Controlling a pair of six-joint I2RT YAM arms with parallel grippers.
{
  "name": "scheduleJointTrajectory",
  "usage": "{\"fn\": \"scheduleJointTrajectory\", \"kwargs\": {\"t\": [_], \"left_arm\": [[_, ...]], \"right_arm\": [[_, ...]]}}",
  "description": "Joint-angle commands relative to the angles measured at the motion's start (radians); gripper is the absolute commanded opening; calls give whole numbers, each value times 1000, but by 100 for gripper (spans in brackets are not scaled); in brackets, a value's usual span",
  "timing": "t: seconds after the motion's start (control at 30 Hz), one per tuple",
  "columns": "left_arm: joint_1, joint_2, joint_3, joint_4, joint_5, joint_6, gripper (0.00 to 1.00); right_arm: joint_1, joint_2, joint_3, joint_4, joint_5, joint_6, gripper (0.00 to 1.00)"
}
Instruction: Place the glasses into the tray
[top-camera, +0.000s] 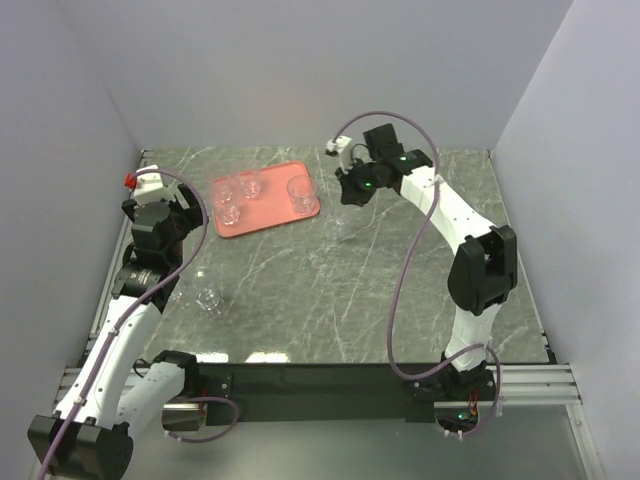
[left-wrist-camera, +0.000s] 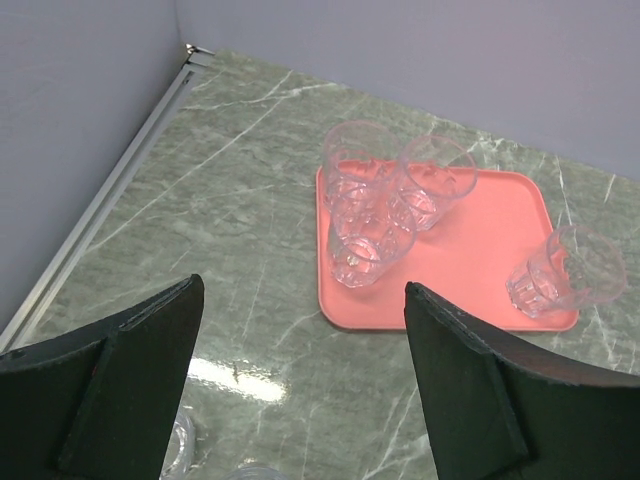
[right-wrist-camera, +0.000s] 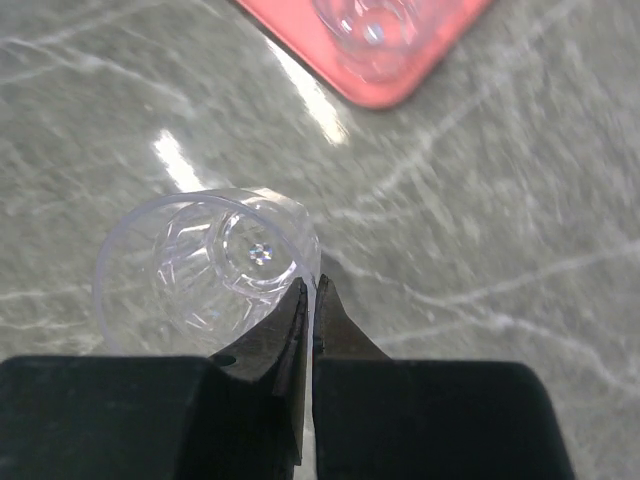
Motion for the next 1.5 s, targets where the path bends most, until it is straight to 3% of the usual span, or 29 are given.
{"fn": "scheduleJointTrajectory", "kwargs": {"t": [0.0, 0.37, 0.6, 0.97, 1.47], "left_arm": [[3, -27, -8, 49, -41, 9, 87], [3, -65, -25, 70, -101, 20, 87], [3, -59, -26, 70, -101, 23, 86], [3, -59, -28, 70, -95, 23, 86], [4, -56, -26, 70, -83, 20, 86]], "right_arm": [[76, 31, 122, 14, 24, 23, 0], [277, 307, 429, 119, 239, 273, 0], [314, 448, 589, 244, 391, 410, 0], [328, 525, 599, 356, 495, 430, 2], [340, 586, 608, 367, 525, 385, 18]]}}
